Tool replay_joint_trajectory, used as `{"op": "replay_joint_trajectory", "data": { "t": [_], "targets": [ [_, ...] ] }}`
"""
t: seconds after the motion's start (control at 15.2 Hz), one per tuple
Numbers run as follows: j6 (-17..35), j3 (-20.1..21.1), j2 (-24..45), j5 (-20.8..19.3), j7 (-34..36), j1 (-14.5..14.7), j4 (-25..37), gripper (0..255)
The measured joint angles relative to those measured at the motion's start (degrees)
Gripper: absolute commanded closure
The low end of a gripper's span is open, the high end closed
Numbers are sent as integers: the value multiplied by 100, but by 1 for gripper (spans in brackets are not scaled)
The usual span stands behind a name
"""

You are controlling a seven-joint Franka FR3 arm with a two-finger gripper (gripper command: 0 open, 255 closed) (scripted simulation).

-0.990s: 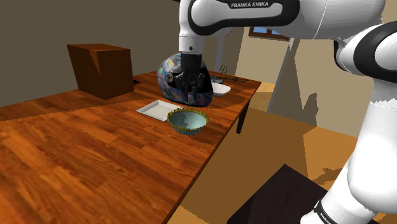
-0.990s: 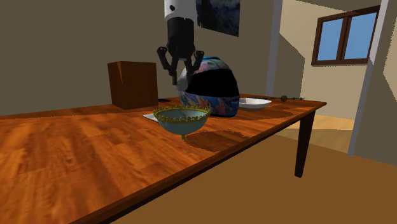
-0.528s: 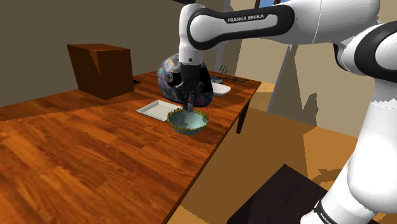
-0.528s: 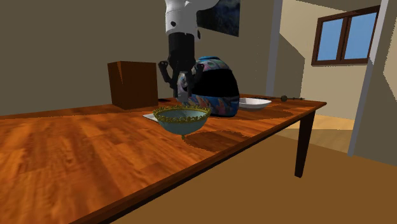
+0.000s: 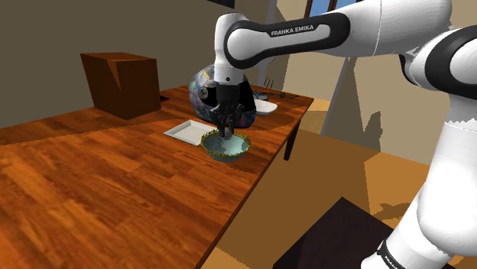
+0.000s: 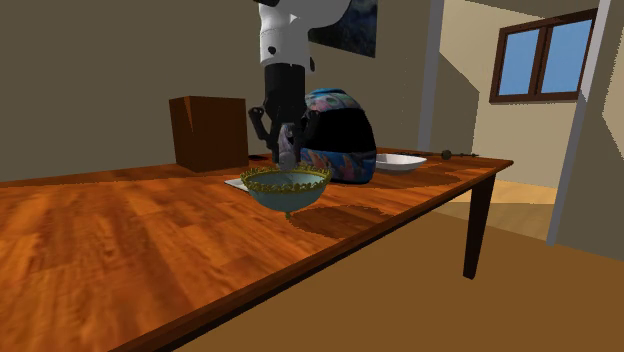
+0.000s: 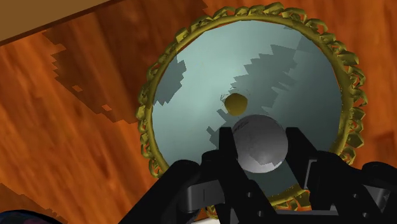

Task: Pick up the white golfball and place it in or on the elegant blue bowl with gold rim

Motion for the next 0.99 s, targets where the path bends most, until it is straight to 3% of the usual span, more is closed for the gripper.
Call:
{"op": "replay_joint_trajectory", "data": {
  "t": [0.13, 0.2, 0.59, 0.99],
  "targets": [
    [2, 0, 0, 0, 0, 0, -2, 255],
    [2, 0, 0, 0, 0, 0, -2, 0],
    [2, 0, 0, 0, 0, 0, -2, 0],
    [-711, 6, 79, -26, 17, 25, 792, 0]
  ]
}}
